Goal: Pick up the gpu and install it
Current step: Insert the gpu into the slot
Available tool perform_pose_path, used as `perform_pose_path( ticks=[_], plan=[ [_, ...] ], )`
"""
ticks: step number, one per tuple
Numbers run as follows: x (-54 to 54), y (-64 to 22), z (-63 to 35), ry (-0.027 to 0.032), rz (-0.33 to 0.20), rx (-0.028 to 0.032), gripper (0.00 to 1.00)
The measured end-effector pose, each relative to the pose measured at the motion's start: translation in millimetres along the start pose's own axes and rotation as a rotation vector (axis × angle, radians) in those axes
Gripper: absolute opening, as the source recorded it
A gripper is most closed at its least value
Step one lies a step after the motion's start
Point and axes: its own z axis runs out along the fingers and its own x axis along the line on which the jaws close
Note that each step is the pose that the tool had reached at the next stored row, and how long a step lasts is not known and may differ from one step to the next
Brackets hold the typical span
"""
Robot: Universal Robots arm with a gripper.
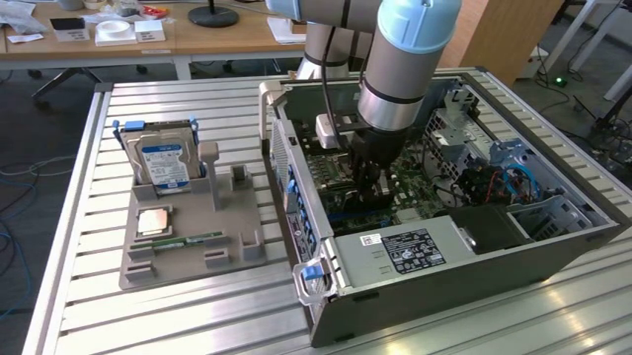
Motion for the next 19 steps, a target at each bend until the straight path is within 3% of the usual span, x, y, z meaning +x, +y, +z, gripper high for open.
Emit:
perform_pose_path(
  ticks=[19],
  plan=[
    [0.0, 0.0, 0.5, 0.0002, 0.000, -0.0001, 0.27]
  ],
)
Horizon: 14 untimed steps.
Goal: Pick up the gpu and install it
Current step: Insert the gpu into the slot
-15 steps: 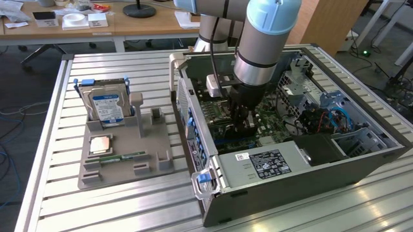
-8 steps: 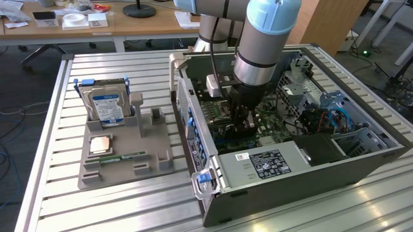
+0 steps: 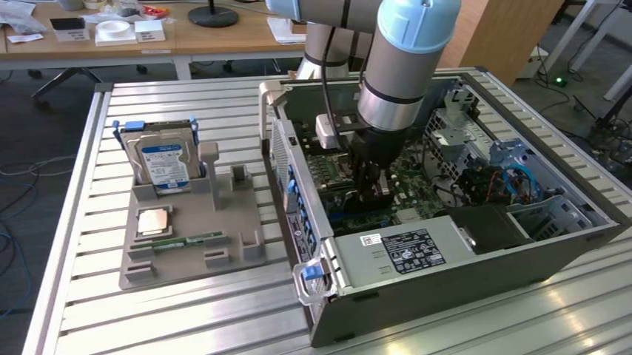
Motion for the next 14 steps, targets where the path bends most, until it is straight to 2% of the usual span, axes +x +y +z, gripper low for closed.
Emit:
perform_pose_path(
  ticks=[14],
  plan=[
    [0.0, 0.0, 0.5, -0.0001, 0.000, 0.0000, 0.27]
  ],
)
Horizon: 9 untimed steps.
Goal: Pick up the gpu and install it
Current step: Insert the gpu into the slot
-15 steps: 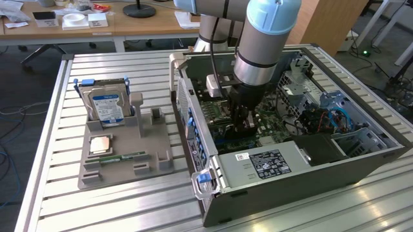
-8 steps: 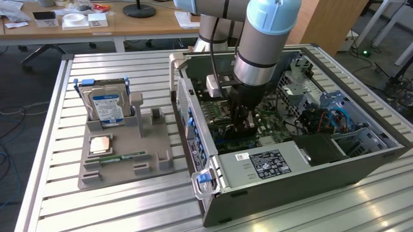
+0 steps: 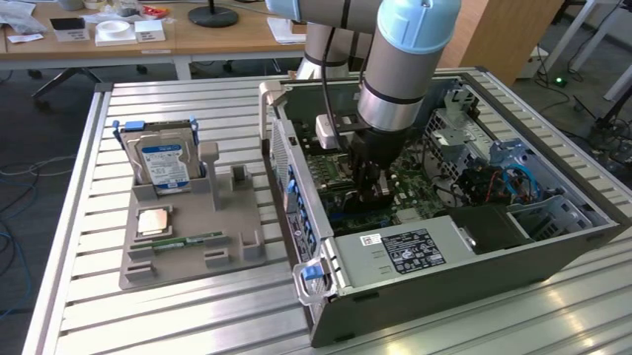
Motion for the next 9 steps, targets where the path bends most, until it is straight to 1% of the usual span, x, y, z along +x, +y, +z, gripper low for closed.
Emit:
perform_pose_path(
  ticks=[9],
  plan=[
    [0.0, 0.0, 0.4, 0.0000, 0.000, 0.0000, 0.27]
  ],
)
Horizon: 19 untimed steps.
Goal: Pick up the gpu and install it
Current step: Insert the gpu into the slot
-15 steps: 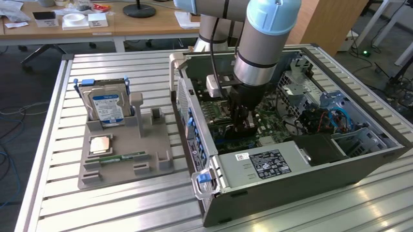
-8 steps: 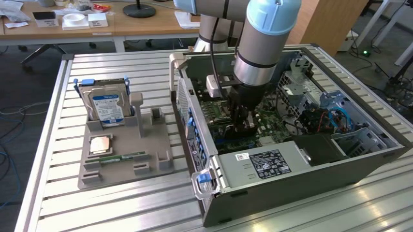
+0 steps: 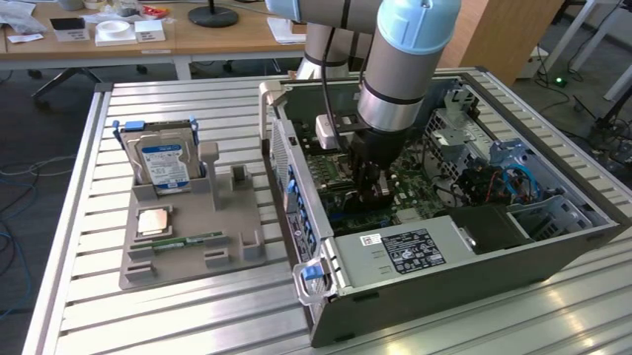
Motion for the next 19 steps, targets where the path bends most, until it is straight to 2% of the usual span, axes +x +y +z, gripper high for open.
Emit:
perform_pose_path(
  ticks=[4, 5, 6, 7, 8, 9, 11, 15, 19],
  plan=[
    [-0.1, 0.1, 0.2, -0.0006, 0.000, 0.0001, 0.27],
    [-0.1, 0.1, 0.3, -0.0006, 0.000, 0.0003, 0.33],
    [-0.1, 0.1, 0.1, -0.0002, 0.000, 0.0001, 0.33],
    [0.0, 0.0, 0.0, -0.0001, 0.000, 0.0000, 0.40],
    [0.0, 0.0, 0.0, 0.0000, 0.000, 0.0000, 0.40],
    [0.0, 0.0, 0.0, 0.0000, 0.000, 0.0000, 0.46],
    [0.0, 0.0, -1.4, 0.0003, 0.000, -0.0001, 0.46],
    [-0.3, 0.0, -9.6, 0.0001, 0.000, 0.0000, 0.46],
    [-0.6, -0.1, -21.8, -0.0001, 0.000, 0.0001, 0.46]
  ],
)
